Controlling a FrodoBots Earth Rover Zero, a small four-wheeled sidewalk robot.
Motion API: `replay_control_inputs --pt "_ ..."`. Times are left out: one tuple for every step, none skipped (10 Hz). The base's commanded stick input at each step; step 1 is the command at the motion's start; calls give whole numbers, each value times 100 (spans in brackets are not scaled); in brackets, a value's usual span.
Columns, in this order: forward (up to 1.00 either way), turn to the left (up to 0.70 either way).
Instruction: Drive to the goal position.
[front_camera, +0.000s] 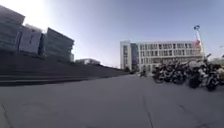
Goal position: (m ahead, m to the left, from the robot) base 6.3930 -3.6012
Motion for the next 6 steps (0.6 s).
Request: replay_control_inputs --pt "100 1" --pt "100 1" --pt "100 1" --pt "100 -20" --pt "100 -39" --pt "100 -39"
